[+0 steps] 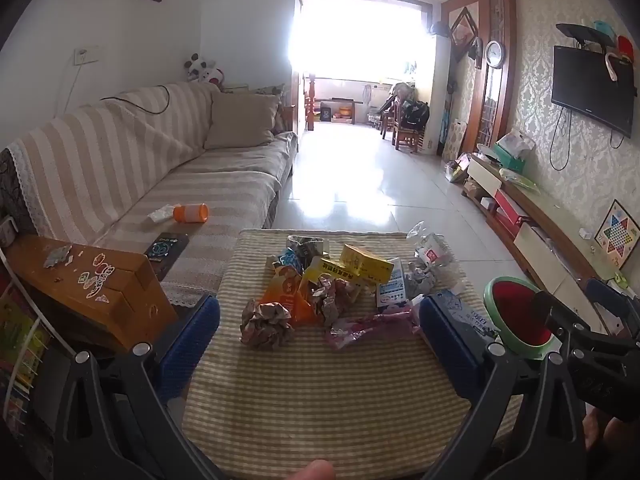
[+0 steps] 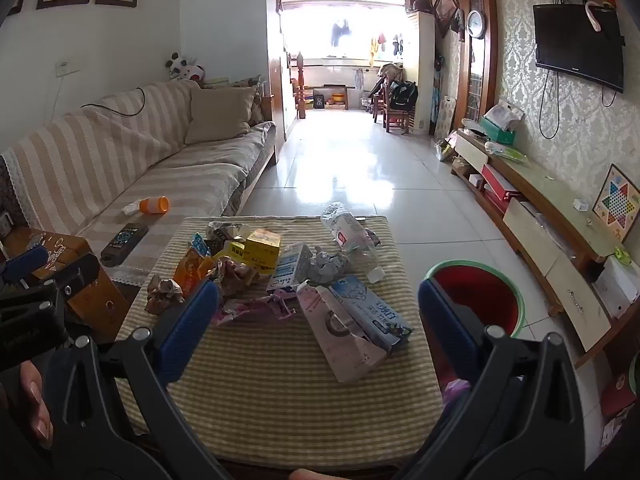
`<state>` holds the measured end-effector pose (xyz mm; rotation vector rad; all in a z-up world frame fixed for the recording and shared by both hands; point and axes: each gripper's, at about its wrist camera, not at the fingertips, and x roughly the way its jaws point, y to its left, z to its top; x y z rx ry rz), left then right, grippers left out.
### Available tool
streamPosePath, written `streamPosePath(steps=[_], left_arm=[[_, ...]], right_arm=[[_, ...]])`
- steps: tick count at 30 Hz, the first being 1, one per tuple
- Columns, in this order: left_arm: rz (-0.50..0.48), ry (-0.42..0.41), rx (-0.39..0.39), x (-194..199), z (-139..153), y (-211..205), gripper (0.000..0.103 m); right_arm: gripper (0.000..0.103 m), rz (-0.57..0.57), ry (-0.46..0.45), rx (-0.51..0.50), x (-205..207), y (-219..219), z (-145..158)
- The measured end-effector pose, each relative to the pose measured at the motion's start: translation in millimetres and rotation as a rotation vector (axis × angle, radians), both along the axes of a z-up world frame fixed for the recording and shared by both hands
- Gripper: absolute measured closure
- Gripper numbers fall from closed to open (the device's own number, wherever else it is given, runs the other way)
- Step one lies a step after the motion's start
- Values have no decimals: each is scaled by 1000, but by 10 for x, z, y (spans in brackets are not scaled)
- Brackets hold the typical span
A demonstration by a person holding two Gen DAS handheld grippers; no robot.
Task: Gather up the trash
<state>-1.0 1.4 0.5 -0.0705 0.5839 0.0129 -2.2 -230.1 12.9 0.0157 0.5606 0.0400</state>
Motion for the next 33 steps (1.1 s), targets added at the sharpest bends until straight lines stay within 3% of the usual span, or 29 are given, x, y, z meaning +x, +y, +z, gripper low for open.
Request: streamPosePath(steps=[15,17,33], left_arm=[[-10,24,20,9,-1,-33,8],[-13,25,22,36,-119,-13,8],[-12,34,22,25,-59,-61,8]], right_arm=[[4,1,9,4,20,1,-22],[4,1,9,3,20,1,-23],[4,4,12,5,15,-39,-48]])
